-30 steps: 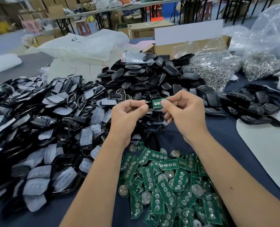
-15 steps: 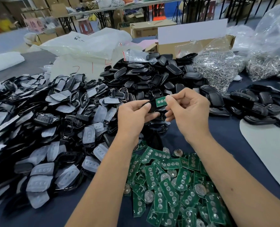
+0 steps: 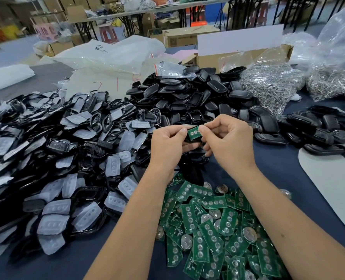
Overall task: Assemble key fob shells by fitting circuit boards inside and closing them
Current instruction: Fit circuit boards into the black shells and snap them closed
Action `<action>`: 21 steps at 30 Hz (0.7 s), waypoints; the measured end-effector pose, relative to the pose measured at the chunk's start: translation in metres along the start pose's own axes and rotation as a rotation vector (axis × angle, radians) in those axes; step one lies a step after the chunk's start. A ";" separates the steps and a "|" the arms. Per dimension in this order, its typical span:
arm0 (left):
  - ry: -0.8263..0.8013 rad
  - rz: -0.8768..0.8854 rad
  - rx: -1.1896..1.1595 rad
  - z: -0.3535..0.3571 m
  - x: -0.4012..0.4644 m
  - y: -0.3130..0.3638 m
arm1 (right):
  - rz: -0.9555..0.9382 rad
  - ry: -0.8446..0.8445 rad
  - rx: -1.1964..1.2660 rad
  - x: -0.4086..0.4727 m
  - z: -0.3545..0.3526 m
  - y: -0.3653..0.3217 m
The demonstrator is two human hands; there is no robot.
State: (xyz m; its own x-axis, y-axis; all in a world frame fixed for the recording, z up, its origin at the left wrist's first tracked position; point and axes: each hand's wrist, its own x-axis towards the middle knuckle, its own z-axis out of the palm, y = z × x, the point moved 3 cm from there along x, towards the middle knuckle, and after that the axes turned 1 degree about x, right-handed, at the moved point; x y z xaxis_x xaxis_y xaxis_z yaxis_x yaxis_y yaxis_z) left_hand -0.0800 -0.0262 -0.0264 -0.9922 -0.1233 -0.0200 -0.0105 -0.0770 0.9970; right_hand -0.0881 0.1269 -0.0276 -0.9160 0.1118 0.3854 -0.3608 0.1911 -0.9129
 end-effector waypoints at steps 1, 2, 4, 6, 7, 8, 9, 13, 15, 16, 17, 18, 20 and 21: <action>0.003 0.006 -0.001 0.000 0.000 -0.001 | 0.002 -0.009 -0.017 0.000 0.001 0.001; 0.007 0.010 -0.004 -0.001 0.000 -0.001 | 0.009 -0.025 -0.030 0.001 0.001 0.001; 0.021 0.014 -0.010 -0.003 0.002 -0.002 | 0.026 -0.066 -0.055 0.003 0.000 0.002; 0.024 0.016 -0.010 -0.003 0.003 -0.003 | 0.037 -0.090 -0.082 0.004 -0.002 0.002; 0.020 0.019 -0.006 -0.003 0.003 -0.003 | 0.037 -0.086 -0.099 0.004 -0.003 0.002; 0.014 0.027 0.001 -0.003 0.002 -0.003 | 0.028 -0.073 -0.124 0.004 -0.004 0.001; 0.006 0.040 0.010 -0.002 0.002 -0.002 | 0.011 -0.055 -0.155 0.003 -0.005 -0.001; -0.006 0.068 0.043 -0.003 0.001 -0.001 | 0.007 -0.020 -0.235 0.001 -0.005 -0.004; -0.022 0.063 0.037 -0.003 0.000 0.000 | 0.048 -0.022 -0.240 0.000 -0.005 -0.003; -0.031 0.062 0.035 -0.003 0.000 0.000 | 0.064 -0.016 -0.258 0.000 -0.006 -0.003; -0.039 0.063 0.036 -0.003 0.000 0.001 | 0.071 -0.006 -0.284 0.000 -0.007 -0.003; -0.047 0.063 0.038 -0.004 0.000 0.001 | 0.078 0.006 -0.309 0.001 -0.008 -0.002; -0.070 0.062 0.039 -0.006 0.001 0.002 | 0.092 0.032 -0.328 0.002 -0.011 0.001; -0.081 0.067 0.042 -0.007 0.001 0.003 | 0.091 0.037 -0.325 0.003 -0.013 0.002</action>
State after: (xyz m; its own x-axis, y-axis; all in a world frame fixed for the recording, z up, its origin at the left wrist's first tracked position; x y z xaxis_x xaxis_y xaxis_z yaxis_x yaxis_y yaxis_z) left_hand -0.0801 -0.0338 -0.0243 -0.9976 -0.0464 0.0512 0.0526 -0.0300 0.9982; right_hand -0.0891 0.1399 -0.0269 -0.9327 0.1766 0.3146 -0.1978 0.4792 -0.8552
